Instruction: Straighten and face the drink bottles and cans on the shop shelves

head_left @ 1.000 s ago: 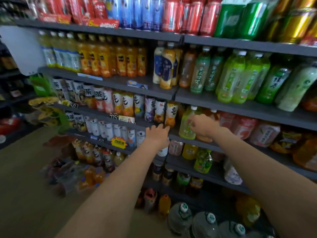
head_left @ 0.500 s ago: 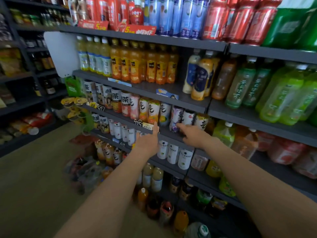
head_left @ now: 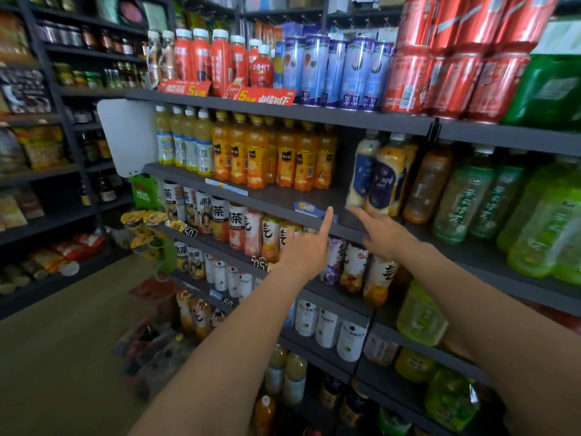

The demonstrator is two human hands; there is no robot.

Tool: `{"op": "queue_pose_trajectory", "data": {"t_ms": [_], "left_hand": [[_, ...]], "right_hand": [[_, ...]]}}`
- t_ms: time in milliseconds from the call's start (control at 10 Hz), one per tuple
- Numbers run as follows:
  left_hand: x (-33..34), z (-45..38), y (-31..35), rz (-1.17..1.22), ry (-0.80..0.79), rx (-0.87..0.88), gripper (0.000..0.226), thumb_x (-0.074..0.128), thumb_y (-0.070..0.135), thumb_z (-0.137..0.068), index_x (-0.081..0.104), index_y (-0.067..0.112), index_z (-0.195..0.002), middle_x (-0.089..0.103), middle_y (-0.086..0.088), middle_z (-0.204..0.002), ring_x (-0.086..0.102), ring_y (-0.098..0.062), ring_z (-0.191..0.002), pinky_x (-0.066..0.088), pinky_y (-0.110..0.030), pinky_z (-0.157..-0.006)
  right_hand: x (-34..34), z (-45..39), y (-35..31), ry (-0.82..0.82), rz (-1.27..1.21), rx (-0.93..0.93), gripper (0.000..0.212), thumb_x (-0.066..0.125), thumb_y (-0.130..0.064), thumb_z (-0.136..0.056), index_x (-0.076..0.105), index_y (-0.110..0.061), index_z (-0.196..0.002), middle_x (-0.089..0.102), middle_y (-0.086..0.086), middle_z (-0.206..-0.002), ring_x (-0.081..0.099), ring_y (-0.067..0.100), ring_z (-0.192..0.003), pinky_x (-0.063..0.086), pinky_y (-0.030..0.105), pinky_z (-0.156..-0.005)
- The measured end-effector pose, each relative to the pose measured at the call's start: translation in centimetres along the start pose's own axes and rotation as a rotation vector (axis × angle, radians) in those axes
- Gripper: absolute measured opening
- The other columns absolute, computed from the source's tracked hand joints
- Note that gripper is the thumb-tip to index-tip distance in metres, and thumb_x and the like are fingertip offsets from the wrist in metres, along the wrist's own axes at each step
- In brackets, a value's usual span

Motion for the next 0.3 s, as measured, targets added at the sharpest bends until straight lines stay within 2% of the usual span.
{"op": "queue_pose_trajectory", "data": {"t_ms": [100,200,300], "left_hand": [[-0.3,-1.2,-0.1,-0.025,0.049,0.035,0.076,0.039,0.022,-0.096,-0.017,0.015,-0.147,0.062,-0.006,-0.086,0.054,-0.025,-0.079,0.026,-0.042,-0.109],[-0.8,-2.6,-1.1,-0.027,0.125,0.046,0.076,0.042,0.021,-0.095,-0.011,0.013,-0.148,0.051,-0.008,-0.13,0.049,-0.027,-0.115,0.024,-0.041,-0.109],[-2.1,-3.8,-2.1,0.016,0.29,0.06,0.069,0.043,0.021,-0.093,0.004,0.011,-0.149,0.028,-0.007,-0.149,0.032,-0.026,-0.133,0.023,-0.037,-0.108]], "right_hand": [[-0.7,-1.3,0.4,0.037,0.059,-0.014,0.073,0.044,-0.009,-0.094,0.002,-0.033,-0.15,0.037,0.015,-0.14,0.041,0.034,-0.12,0.044,0.039,-0.089],[-1.3,-3.1,-0.4,0.061,0.139,-0.016,0.065,0.044,-0.013,-0.095,0.013,-0.028,-0.149,0.035,0.013,-0.141,0.031,0.034,-0.128,0.037,0.042,-0.101],[-1.8,-5.0,-1.5,0.137,0.181,-0.059,0.044,0.044,-0.014,-0.093,0.042,-0.017,-0.137,0.042,0.01,-0.136,0.033,0.03,-0.124,0.037,0.041,-0.101]]}}
Point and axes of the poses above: each hand's wrist, its own z-axis away from the middle knuckle, its own x-axis out of the palm, y = z × x, the point moved 2 cm from there along -z, towards the middle knuckle
